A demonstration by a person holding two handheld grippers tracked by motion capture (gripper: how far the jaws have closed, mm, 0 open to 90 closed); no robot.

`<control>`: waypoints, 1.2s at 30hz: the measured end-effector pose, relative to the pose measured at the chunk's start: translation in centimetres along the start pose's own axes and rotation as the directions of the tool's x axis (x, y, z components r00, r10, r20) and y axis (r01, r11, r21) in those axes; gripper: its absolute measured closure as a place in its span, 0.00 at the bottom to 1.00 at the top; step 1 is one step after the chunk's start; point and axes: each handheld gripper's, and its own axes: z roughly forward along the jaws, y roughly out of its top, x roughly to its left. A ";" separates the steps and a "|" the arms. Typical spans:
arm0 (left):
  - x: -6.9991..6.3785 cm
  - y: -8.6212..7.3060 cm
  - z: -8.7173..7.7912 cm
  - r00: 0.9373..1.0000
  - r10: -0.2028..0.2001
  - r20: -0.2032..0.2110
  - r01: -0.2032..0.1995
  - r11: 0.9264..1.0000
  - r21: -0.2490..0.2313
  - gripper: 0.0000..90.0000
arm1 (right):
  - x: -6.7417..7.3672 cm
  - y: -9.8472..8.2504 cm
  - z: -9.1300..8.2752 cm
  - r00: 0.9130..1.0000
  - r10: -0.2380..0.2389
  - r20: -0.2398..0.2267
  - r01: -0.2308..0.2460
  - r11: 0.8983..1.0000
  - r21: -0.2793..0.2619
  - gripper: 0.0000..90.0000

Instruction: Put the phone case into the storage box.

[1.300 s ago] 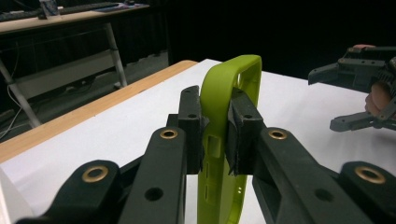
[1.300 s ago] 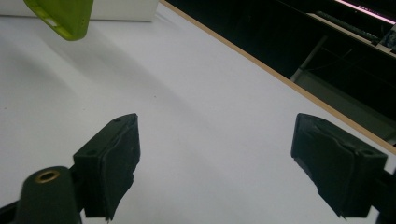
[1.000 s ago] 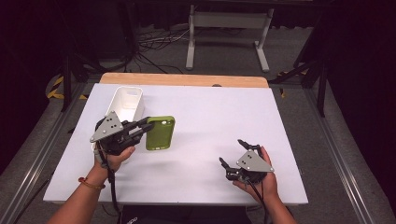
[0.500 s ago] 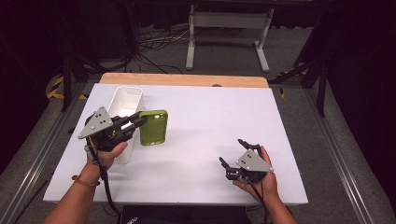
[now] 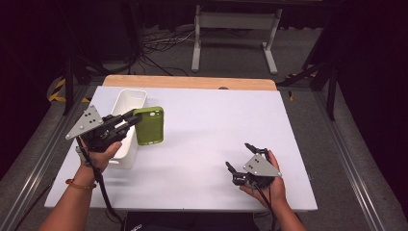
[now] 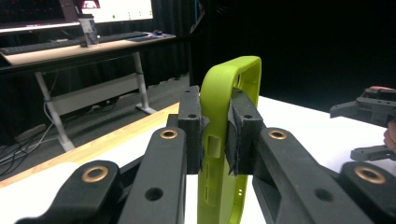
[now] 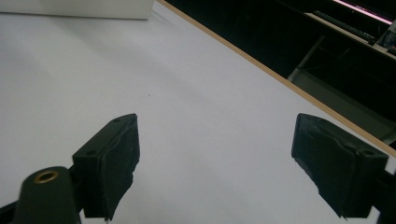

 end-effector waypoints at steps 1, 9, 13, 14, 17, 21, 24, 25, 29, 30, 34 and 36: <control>0.2 0.1 -0.1 1.000 0.003 0.004 -0.003 1.000 0.010 0.87 | 0.0 0.0 0.0 1.000 -0.001 -0.002 0.001 1.000 0.001 0.18; 1.1 0.8 -0.7 1.000 0.010 -0.020 -0.010 1.000 -0.006 0.88 | -0.1 -0.1 0.1 1.000 0.007 0.001 -0.007 1.000 0.008 0.18; 1.7 1.3 -1.3 0.999 0.019 -0.032 -0.020 1.000 -0.005 0.88 | -0.1 -0.2 0.0 1.000 0.012 0.008 -0.013 1.000 0.013 0.18; 2.1 1.5 -1.5 0.999 0.020 -0.040 -0.020 1.000 -0.005 0.88 | -0.1 -0.2 0.0 1.000 0.014 0.010 -0.014 1.000 0.013 0.18; 2.6 1.7 -1.8 0.999 0.015 -0.045 -0.015 1.000 -0.004 0.88 | 0.0 -0.1 0.1 1.000 0.015 0.016 -0.015 1.000 0.010 0.18; 3.8 1.8 -2.0 0.998 0.001 -0.055 -0.002 1.000 -0.009 0.88 | 0.0 -0.1 0.1 1.000 0.010 0.018 -0.010 1.000 0.012 0.18; 4.5 1.9 -2.1 0.998 0.008 -0.068 -0.008 1.000 0.004 0.88 | 0.0 -0.3 0.1 1.000 0.012 0.019 -0.012 1.000 0.020 0.18; 4.7 2.0 -2.1 0.997 0.008 -0.072 -0.008 1.000 0.006 0.88 | 0.0 -0.3 0.1 1.000 0.014 0.020 -0.014 1.000 0.021 0.18; 5.5 2.2 -2.1 0.996 0.008 -0.084 -0.008 1.000 0.010 0.88 | -0.1 -0.4 -0.1 0.999 0.026 0.024 -0.027 1.000 0.016 0.18; 5.7 2.3 -2.1 0.996 0.009 -0.086 -0.008 1.000 0.008 0.88 | 0.0 -0.3 -0.1 0.999 0.027 0.024 -0.028 0.999 0.016 0.18; 6.4 2.5 -2.2 0.995 0.011 -0.098 -0.010 1.000 0.011 0.88 | 0.1 -0.3 0.0 1.000 0.019 0.023 -0.020 1.000 0.015 0.18; 6.9 2.5 -2.1 0.994 0.001 -0.105 0.000 1.000 0.007 0.88 | 0.1 -0.3 0.0 1.000 0.021 0.022 -0.021 1.000 0.015 0.18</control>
